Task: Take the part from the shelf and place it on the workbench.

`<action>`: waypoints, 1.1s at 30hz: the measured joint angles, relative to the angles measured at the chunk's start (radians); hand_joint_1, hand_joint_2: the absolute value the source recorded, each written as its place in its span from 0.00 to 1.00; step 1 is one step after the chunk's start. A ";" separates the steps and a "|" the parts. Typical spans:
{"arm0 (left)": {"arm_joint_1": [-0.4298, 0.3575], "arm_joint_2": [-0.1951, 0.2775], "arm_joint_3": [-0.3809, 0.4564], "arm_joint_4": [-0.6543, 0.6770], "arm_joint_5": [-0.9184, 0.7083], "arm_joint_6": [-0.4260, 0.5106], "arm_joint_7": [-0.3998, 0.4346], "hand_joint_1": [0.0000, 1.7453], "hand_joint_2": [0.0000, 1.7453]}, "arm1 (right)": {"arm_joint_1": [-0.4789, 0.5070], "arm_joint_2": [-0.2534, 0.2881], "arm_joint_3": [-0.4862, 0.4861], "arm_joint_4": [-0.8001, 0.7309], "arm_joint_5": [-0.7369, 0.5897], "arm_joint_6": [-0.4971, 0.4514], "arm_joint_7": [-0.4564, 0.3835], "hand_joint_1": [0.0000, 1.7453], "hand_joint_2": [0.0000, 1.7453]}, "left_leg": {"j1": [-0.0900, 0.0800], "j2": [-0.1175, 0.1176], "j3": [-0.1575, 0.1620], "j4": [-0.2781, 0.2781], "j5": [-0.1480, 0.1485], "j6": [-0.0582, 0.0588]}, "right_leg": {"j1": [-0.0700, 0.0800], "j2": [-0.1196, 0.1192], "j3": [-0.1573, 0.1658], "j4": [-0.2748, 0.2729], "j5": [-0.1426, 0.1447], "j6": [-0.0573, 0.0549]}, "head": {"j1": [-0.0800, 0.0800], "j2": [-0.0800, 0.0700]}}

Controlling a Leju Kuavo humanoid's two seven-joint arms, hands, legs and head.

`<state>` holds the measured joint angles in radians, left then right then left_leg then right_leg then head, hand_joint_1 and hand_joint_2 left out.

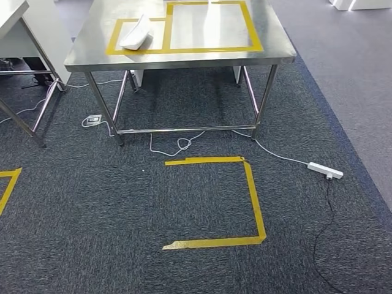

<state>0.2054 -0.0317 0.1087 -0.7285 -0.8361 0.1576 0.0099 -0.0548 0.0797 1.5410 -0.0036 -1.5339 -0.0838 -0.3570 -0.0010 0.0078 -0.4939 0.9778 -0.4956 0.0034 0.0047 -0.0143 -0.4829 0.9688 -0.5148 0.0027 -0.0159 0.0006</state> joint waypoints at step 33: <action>-0.046 0.001 0.047 0.189 0.082 0.036 -0.020 0.00 0.00 | -0.005 0.000 -0.004 0.000 0.009 -0.076 0.003 0.00 0.00 | -0.006 -0.007 -0.034 -0.010 0.035 0.046 | -0.014 0.003 -0.052 0.047 -0.016 0.041 | 0.006 0.000</action>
<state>0.1594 -0.0303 0.1557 -0.5392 -0.7542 0.1933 -0.0103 -0.0597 0.0797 1.5373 -0.0031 -1.5248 -0.1596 -0.3536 -0.0070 0.0010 -0.5279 0.9682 -0.4604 0.0496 -0.0095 -0.0114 -0.5344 1.0161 -0.5304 0.0441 -0.0101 0.0005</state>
